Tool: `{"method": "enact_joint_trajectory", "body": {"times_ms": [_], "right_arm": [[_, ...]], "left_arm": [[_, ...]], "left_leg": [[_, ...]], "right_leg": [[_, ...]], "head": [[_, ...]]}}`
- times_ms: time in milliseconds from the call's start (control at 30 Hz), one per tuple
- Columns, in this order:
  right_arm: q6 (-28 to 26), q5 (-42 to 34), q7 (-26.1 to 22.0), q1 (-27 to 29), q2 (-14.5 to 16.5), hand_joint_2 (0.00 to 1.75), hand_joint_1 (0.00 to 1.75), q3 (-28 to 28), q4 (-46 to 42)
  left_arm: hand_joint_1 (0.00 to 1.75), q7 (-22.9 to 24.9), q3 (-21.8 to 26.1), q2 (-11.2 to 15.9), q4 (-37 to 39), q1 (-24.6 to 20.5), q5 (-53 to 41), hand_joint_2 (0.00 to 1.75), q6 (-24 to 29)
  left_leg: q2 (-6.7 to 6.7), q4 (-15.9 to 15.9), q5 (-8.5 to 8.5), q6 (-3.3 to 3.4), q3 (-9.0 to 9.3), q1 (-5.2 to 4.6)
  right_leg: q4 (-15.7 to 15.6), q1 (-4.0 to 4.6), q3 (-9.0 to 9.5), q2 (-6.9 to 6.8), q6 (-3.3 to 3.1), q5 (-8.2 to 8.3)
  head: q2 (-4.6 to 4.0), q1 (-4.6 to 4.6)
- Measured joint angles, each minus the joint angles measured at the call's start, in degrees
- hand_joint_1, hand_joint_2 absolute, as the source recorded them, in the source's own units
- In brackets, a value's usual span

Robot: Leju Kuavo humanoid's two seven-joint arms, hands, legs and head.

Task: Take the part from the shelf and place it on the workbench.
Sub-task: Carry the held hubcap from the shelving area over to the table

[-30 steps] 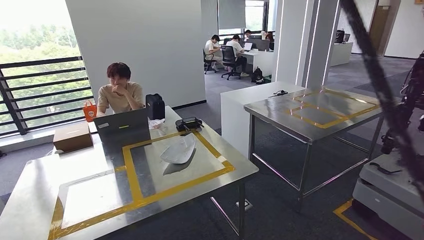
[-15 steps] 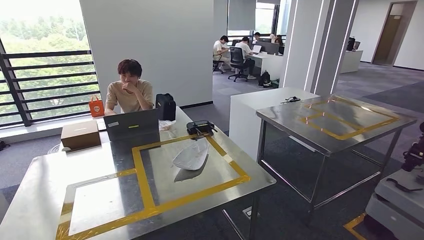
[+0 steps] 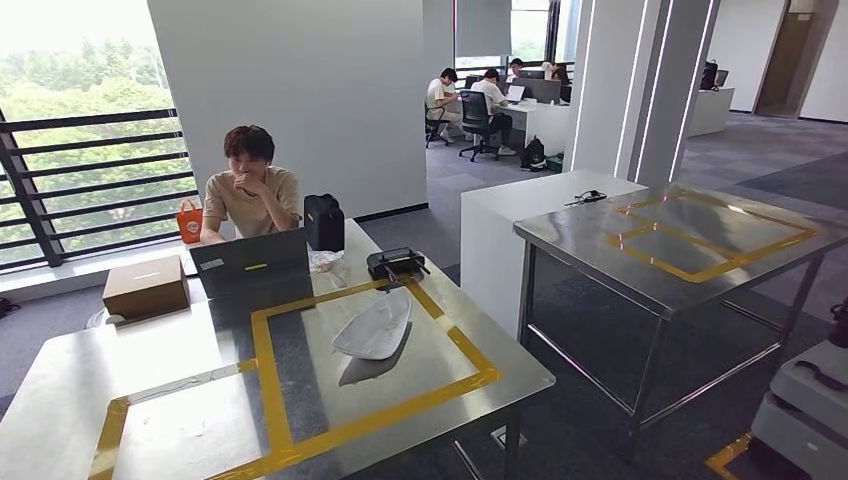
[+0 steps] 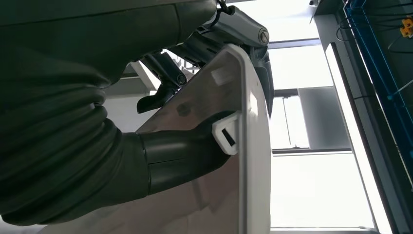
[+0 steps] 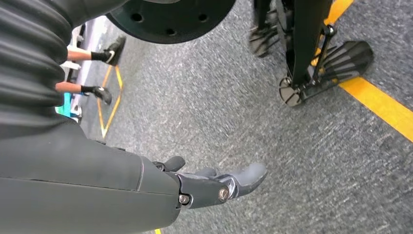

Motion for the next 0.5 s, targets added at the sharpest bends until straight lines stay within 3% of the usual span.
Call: {"method": "enact_joint_trajectory", "body": {"times_ms": [67, 100, 133, 267, 333, 400, 433, 467, 500], "right_arm": [[-0.01, 0.00, -0.02, 0.10, 0.01, 1.75, 0.00, -0.02, 0.00], [-0.01, 0.00, -0.07, 0.06, 0.01, 1.75, 0.00, -0.02, 0.00], [-0.02, 0.00, -0.11, 0.02, 0.00, 1.75, 0.00, -0.02, 0.00], [-0.02, 0.00, -0.22, -0.13, 0.00, 1.75, 0.00, -0.04, 0.00], [-0.02, 0.00, -0.23, -0.28, 0.01, 1.75, 0.00, -0.04, 0.00], [-0.01, 0.00, -0.23, -0.34, 0.02, 1.75, 0.00, -0.03, 0.00], [0.00, 0.00, -0.23, -0.30, 0.02, 1.75, 0.00, -0.03, 0.00], [0.00, 0.00, -0.23, -0.21, 0.02, 1.75, 0.00, -0.03, 0.00], [0.00, 0.00, -0.24, -0.11, 0.01, 1.75, 0.00, -0.04, 0.00]], "left_arm": [[1.75, -0.01, 0.00, 0.07, 0.10, 0.03, 0.00, 1.75, 0.00], [1.75, 0.01, 0.00, 0.09, 0.19, 0.06, 0.01, 1.75, -0.02], [1.75, 0.02, -0.01, 0.10, 0.26, 0.21, 0.01, 1.75, -0.04], [1.75, -0.07, -0.02, 0.19, 0.02, 0.61, 0.01, 1.75, -0.06], [1.75, -0.14, -0.02, 0.16, -0.23, 0.61, -0.03, 1.75, -0.06], [1.75, -0.17, -0.02, 0.08, -0.33, 0.66, -0.06, 1.75, -0.06], [1.75, -0.17, -0.02, 0.03, -0.33, 0.69, -0.07, 1.75, -0.06], [1.75, -0.17, -0.02, -0.01, -0.33, 0.70, -0.08, 1.75, -0.06], [1.75, -0.17, -0.03, -0.04, -0.33, 0.70, -0.09, 1.75, -0.06]], "left_leg": [[0.37, -7.06, 5.53, -0.07, 1.38, 0.13], [0.61, -9.44, 6.82, 0.12, 1.84, 0.08], [0.76, -10.56, 7.38, 0.49, 2.08, -0.04], [0.59, -10.81, 6.86, 2.29, 3.57, -0.02], [0.51, -10.96, 6.39, 2.95, 4.45, -0.03], [0.45, -10.96, 5.72, 3.36, 4.95, -0.20], [0.38, -10.96, 5.31, 3.45, 5.33, -0.30], [0.29, -10.96, 4.87, 3.49, 5.87, -0.40], [0.21, -10.96, 4.38, 3.49, 6.52, -0.49]], "right_leg": [[0.09, -0.13, 1.28, -0.01, 0.51, -1.21], [0.18, -0.14, 1.68, -0.01, 0.86, -1.72], [0.25, -0.11, 1.95, -0.01, 1.31, -2.16], [1.99, -0.03, 2.40, -0.11, 2.58, -3.22], [7.43, -0.13, -0.73, -0.13, 2.93, -4.80], [14.47, -0.11, -5.95, -0.13, 3.21, -7.35], [16.29, -0.10, -7.95, -0.13, 3.23, -7.92], [16.16, -0.04, -9.01, -0.12, 3.11, -7.32], [13.94, 0.08, -9.02, -0.12, 2.81, -5.30]], "head": [[0.00, 0.00], [-0.01, -0.02], [0.00, -0.01], [0.03, 0.06], [0.03, 0.17], [0.03, 0.23], [0.02, 0.24], [0.02, 0.25], [0.02, 0.26]]}}
